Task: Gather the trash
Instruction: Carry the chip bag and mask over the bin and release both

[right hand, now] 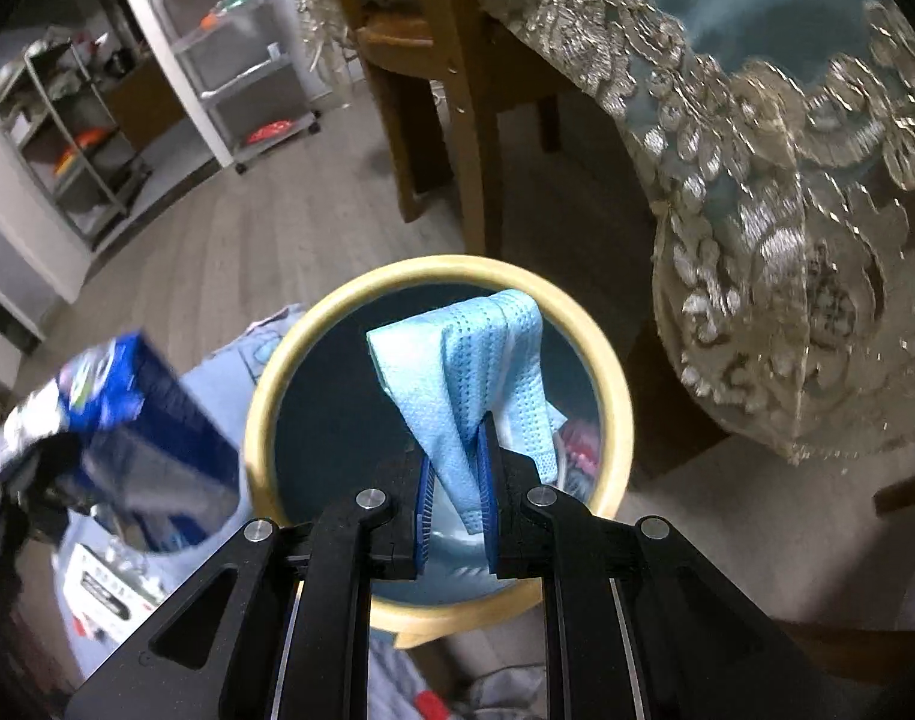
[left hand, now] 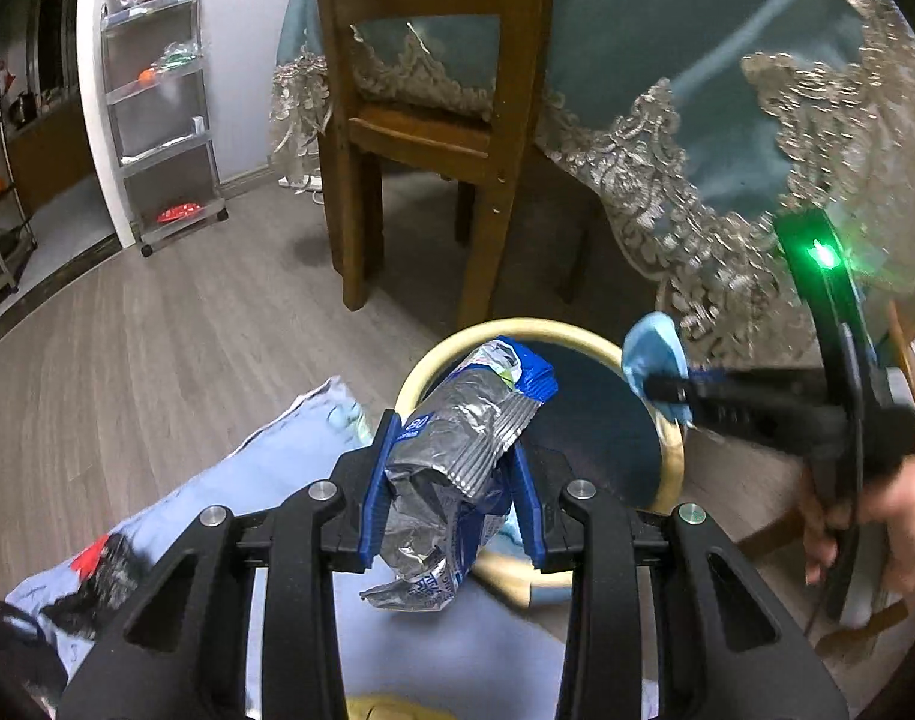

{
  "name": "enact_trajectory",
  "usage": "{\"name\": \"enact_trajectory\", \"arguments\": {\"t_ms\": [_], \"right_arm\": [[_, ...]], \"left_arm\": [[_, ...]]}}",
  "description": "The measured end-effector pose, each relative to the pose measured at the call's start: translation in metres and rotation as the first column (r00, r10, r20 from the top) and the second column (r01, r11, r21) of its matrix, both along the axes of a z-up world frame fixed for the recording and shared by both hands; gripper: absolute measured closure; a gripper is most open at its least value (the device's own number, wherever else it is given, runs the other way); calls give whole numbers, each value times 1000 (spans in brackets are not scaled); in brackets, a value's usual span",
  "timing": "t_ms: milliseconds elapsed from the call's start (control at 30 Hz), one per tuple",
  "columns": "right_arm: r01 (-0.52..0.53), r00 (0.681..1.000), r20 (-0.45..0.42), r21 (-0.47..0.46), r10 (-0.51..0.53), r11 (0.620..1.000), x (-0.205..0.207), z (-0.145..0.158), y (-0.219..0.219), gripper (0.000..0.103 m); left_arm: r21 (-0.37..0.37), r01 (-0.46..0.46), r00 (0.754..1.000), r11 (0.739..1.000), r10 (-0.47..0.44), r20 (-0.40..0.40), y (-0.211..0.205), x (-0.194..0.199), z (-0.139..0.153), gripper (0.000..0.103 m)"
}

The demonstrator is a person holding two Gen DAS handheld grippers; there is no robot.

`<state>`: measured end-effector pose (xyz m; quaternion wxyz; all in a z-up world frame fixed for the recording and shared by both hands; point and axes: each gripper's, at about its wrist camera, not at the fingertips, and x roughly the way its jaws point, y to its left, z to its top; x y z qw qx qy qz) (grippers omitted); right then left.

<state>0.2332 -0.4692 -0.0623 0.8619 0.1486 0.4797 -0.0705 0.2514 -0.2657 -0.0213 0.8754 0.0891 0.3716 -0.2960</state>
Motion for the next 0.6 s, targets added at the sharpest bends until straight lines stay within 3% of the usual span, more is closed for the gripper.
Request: {"name": "enact_trajectory", "arguments": {"t_ms": [200, 233, 300, 333, 367, 600], "right_arm": [[6, 1000, 17, -1, -6, 1000, 3, 1, -1, 88], [5, 1000, 25, -8, -5, 1000, 3, 3, -1, 87], [6, 999, 42, -24, -5, 1000, 8, 9, -1, 79], [7, 999, 51, -31, -6, 1000, 8, 11, -1, 70], [6, 998, 58, -35, -4, 999, 8, 13, 0, 63], [9, 998, 59, -41, -7, 999, 8, 15, -1, 48]], "left_arm": [[-37, -2, 1000, 999, 2, 10, -27, 16, 4, 68], [-47, -7, 1000, 999, 7, 12, -29, 17, 5, 64], [-54, -22, 1000, 998, 23, 20, -30, 16, 6, 49], [-50, -29, 999, 998, 30, 28, -30, 15, 6, 38], [-47, -34, 999, 998, 36, 36, -29, 13, 7, 34], [-29, -66, 997, 997, 68, 46, -7, 9, 12, 31]]}}
